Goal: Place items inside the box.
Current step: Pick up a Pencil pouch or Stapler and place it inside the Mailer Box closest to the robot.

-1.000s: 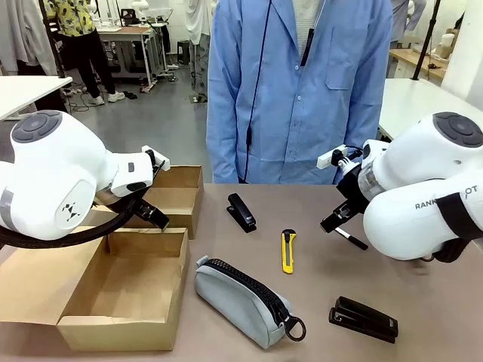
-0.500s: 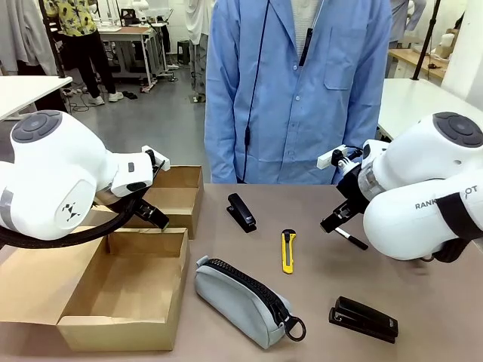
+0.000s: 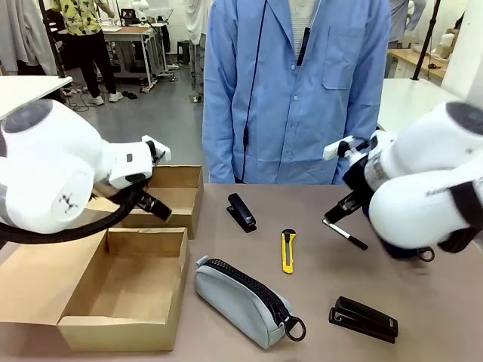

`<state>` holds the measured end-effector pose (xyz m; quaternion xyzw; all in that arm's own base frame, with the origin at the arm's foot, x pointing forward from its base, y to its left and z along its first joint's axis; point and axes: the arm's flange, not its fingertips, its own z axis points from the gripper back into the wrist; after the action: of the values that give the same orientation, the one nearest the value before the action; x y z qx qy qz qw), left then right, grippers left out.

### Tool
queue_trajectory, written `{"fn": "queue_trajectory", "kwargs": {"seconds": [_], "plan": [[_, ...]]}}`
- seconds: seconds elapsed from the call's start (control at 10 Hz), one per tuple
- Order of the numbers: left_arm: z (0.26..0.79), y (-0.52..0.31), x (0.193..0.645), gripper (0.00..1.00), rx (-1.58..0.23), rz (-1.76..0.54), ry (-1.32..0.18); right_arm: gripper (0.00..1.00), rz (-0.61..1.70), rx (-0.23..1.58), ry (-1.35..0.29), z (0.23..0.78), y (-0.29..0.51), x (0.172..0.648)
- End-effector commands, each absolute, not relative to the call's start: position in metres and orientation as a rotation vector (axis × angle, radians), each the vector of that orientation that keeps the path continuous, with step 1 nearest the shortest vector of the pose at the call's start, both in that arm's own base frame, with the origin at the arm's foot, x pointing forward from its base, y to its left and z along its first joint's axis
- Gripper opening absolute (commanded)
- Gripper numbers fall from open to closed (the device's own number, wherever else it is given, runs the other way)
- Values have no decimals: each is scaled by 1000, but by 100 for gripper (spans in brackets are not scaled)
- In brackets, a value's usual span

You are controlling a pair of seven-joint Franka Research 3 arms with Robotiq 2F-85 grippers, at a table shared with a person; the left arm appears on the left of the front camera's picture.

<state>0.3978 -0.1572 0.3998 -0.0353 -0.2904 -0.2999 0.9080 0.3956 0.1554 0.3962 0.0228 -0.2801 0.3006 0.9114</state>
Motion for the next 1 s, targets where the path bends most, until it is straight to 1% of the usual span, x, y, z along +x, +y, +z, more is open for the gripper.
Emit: {"fn": "queue_trajectory", "kwargs": {"seconds": [0.0, 0.1, 0.2, 0.3, 0.4, 0.5, 0.6, 0.7, 0.8, 0.9], "plan": [[477, -124, 359, 100, -201, -602, -625, 100, 562, 157, -478, 474, 114, 381], [515, -112, 343, 100, -308, -524, -552, 100, 428, 177, -396, 506, 95, 371], [538, -82, 326, 100, -369, -534, -550, 100, 328, 294, -375, 538, 50, 354], [553, -49, 314, 100, -449, -526, -522, 100, 194, 497, -402, 557, -4, 340], [563, -4, 302, 100, -574, -461, -544, 100, 39, 661, -445, 562, -58, 326], [568, 45, 288, 100, -695, -374, -606, 100, -90, 838, -493, 557, -112, 310], [564, 107, 272, 100, -827, -218, -681, 100, -223, 1037, -533, 545, -167, 295], [551, 153, 261, 100, -939, -34, -757, 100, -407, 1168, -557, 526, -209, 289], [530, 195, 248, 100, -1060, 145, -830, 100, -516, 1238, -538, 504, -238, 284], [508, 202, 238, 100, -1185, 292, -896, 100, -593, 1263, -518, 482, -256, 280]]}}
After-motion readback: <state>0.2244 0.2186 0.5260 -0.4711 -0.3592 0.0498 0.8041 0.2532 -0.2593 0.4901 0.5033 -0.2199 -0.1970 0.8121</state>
